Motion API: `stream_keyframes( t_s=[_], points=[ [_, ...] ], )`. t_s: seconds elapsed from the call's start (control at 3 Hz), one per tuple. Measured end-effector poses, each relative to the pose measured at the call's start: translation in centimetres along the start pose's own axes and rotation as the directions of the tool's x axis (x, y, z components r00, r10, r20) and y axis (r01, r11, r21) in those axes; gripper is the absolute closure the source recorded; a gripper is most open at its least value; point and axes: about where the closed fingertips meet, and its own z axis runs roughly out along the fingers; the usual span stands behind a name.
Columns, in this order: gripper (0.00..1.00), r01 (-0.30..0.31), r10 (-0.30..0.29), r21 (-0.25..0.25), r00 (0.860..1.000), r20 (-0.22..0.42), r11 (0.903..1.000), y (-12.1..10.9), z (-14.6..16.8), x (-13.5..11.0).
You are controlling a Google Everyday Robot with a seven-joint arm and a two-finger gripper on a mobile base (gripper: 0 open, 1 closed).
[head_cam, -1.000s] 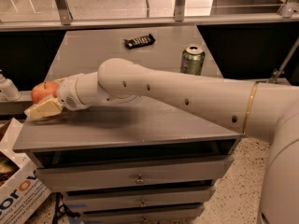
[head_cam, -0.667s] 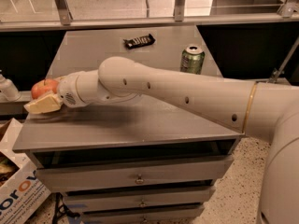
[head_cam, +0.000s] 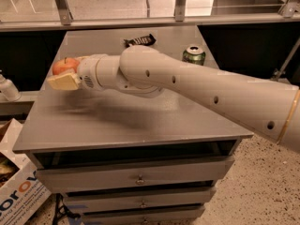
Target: Move apple near rxbar chocolate
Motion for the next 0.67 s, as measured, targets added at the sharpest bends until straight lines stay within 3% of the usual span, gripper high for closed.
stream_keyframes(
  t_s=[0.33,0.67],
  points=[
    [1.0,0.0,0.0,0.0,1.0,0.0,1.0,0.0,0.0,0.0],
    [1.0,0.023,-0.022,0.07,1.0,-0.013,0.9973,-2.2,-0.4,0.6]
  ],
)
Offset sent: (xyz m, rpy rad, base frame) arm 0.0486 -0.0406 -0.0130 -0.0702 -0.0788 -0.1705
